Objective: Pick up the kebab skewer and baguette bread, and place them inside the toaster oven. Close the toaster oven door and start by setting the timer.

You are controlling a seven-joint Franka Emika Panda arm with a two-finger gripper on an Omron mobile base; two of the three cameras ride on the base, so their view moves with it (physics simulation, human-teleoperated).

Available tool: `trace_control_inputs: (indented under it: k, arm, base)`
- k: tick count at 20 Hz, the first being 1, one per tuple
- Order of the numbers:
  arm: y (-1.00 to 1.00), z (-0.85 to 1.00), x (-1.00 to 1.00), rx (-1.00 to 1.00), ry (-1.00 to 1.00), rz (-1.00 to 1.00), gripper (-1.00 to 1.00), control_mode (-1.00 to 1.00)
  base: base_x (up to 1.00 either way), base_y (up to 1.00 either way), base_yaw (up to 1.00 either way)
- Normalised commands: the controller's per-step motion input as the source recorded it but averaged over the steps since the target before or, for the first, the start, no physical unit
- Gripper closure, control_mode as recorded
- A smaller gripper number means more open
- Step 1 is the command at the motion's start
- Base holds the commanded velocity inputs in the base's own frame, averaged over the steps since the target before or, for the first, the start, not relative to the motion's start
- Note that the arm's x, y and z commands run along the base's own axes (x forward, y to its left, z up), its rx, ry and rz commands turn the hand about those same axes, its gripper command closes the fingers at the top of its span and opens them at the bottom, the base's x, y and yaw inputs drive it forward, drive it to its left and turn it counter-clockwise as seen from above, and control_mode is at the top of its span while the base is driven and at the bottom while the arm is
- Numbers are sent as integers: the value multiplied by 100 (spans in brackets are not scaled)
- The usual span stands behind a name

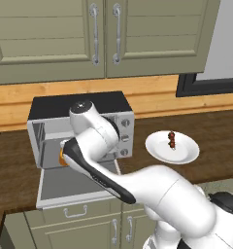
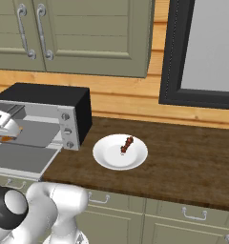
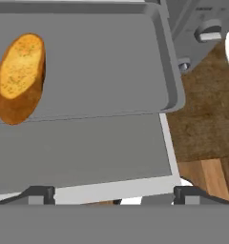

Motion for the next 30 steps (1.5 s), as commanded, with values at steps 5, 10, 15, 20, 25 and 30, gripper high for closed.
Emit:
trace_control_inputs:
  k: [5,10,15,20,25,30]
  arm:
    - [-100,15,-40,0,14,0,-100,-100]
    - [-100,12,-15,0,13,0,-100,-100]
    - [-100,4,31,0,16,-11,-100,-100]
    - [-100,2,39,0,13,-10,-100,-100]
    - [-100,0,42,0,9,-11,-100,-100]
    - [-100,-4,28,0,6,-8,-100,-100]
  base:
    - [0,0,0]
    - [0,0,0]
    - [0,0,0]
    - [0,0,0]
    - [0,0,0]
    - [0,0,0]
